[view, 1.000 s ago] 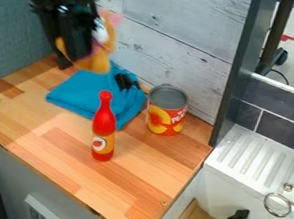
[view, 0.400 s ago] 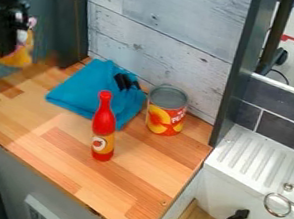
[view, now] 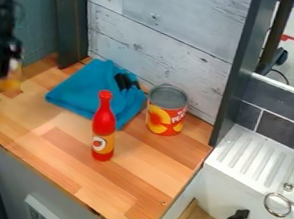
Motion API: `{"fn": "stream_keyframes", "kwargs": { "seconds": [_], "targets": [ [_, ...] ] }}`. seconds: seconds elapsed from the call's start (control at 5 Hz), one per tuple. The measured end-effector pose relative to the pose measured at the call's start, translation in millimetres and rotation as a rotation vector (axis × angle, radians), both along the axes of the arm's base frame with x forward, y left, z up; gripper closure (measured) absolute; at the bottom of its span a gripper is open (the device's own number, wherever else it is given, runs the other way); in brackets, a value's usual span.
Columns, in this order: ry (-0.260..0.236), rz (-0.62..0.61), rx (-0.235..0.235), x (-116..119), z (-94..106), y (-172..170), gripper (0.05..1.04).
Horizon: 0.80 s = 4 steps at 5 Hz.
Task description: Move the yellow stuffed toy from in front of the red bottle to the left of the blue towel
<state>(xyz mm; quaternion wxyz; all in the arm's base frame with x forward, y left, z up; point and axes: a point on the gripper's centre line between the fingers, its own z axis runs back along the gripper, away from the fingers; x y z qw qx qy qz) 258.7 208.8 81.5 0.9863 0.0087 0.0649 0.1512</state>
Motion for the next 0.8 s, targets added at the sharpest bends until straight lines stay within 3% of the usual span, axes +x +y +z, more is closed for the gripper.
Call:
{"fn": "stream_keyframes", "kwargs": {
  "seconds": [0.2, 0.4, 0.6, 0.8],
  "targets": [
    [0.117, -0.012, -0.042, 12.5, -36.1, 13.1, 0.757],
    [0.174, -0.053, -0.056, 28.1, -54.3, 18.8, 0.757],
    [0.239, -0.033, -0.049, 23.0, -58.5, 18.7, 0.757],
    [0.228, -0.032, -0.084, 23.6, -60.2, 13.4, 0.717]
  ]
}}
